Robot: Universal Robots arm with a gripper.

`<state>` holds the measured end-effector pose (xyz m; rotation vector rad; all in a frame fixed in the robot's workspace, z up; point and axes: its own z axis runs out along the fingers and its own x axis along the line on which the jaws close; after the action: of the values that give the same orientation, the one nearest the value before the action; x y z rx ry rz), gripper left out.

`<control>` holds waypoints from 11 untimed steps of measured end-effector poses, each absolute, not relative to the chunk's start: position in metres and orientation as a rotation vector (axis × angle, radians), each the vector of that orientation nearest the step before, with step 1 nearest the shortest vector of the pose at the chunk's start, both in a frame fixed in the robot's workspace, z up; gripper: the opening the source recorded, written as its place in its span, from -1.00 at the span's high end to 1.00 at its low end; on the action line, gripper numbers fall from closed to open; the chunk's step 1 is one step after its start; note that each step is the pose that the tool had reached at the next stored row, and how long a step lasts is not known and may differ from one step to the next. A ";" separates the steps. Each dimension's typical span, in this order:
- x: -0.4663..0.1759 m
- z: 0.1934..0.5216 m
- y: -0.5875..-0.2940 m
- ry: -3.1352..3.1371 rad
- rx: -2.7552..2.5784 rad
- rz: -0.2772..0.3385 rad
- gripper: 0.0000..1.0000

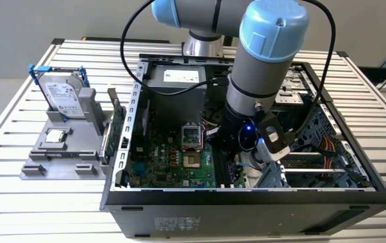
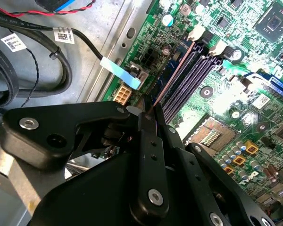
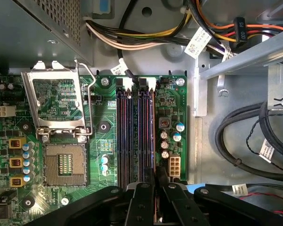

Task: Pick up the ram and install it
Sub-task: 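Press down the ram until it locks into place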

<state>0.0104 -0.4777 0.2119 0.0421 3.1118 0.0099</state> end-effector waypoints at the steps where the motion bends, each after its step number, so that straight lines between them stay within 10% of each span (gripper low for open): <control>1: 0.010 0.212 -0.478 3.112 0.042 0.009 1.00; 11: 0.010 0.213 -0.475 3.108 0.040 -0.127 1.00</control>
<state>0.0097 -0.4748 0.2128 0.0399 3.1081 -0.1275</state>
